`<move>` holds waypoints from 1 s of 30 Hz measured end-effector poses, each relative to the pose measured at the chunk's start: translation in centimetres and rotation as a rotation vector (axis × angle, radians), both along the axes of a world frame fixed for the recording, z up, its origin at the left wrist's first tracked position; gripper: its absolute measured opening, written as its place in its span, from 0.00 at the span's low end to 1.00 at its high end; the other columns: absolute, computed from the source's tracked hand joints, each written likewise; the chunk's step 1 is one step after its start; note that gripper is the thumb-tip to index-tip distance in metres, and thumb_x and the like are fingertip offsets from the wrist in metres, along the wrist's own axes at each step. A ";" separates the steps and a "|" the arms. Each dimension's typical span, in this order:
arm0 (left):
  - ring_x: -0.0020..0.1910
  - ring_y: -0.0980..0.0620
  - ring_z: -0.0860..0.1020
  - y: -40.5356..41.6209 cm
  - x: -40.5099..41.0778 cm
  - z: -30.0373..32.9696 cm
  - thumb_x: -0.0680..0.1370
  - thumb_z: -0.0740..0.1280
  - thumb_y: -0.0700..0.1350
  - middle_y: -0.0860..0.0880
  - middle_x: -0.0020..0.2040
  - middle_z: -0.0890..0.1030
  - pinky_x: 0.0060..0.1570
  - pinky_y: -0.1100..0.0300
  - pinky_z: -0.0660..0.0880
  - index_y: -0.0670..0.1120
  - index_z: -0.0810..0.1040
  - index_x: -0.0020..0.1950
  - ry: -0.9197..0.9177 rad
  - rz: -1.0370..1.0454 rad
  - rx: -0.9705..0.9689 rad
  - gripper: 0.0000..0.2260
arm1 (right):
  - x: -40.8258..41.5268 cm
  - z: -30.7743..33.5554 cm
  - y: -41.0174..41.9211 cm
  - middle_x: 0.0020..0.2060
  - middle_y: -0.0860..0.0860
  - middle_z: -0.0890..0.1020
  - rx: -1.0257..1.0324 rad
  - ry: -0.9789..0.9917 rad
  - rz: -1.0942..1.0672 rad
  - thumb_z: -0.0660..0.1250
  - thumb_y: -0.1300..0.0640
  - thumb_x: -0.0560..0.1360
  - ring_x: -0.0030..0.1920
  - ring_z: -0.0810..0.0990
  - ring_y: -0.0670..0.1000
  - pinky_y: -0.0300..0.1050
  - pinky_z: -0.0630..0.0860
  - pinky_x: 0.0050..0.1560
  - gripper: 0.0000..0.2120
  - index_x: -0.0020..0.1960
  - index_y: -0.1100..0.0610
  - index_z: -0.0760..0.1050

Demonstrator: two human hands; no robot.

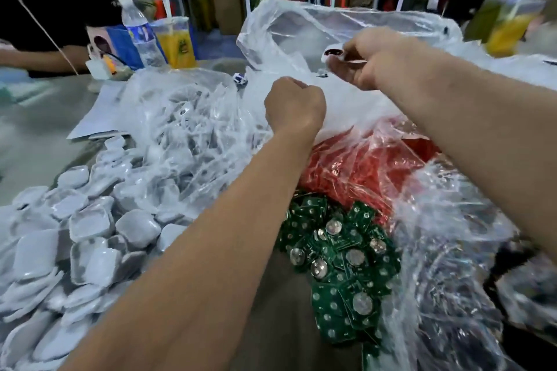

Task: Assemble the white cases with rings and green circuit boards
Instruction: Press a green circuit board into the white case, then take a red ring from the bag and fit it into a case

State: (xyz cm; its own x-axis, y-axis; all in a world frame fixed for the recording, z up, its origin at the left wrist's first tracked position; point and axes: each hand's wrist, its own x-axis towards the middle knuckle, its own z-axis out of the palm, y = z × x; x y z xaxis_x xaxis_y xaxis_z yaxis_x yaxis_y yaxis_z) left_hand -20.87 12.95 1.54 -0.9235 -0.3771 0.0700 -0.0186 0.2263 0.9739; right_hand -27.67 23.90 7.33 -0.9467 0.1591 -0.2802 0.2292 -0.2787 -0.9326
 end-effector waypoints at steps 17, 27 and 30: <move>0.48 0.44 0.76 0.5 -0.8 -0.9 0.72 0.64 0.36 0.46 0.50 0.80 0.44 0.55 0.71 0.44 0.76 0.55 0.107 -0.071 -0.618 0.13 | -0.6 0.3 3.4 0.35 0.59 0.85 0.878 0.391 0.213 0.67 0.66 0.80 0.28 0.84 0.52 0.42 0.79 0.29 0.07 0.44 0.60 0.79; 0.45 0.51 0.76 0.6 5.2 -2.3 0.80 0.68 0.45 0.49 0.50 0.77 0.46 0.58 0.74 0.47 0.80 0.49 0.393 -0.075 -0.721 0.03 | 12.9 1.4 6.9 0.31 0.61 0.84 1.337 -0.002 0.641 0.68 0.65 0.81 0.25 0.82 0.55 0.42 0.79 0.24 0.13 0.41 0.70 0.82; 0.41 0.55 0.80 0.7 8.4 -2.3 0.78 0.69 0.46 0.55 0.43 0.81 0.45 0.56 0.78 0.49 0.80 0.44 0.417 -0.156 -0.564 0.04 | 16.9 1.0 8.9 0.30 0.60 0.84 1.320 -0.047 0.606 0.70 0.64 0.80 0.25 0.82 0.54 0.41 0.77 0.24 0.12 0.40 0.69 0.83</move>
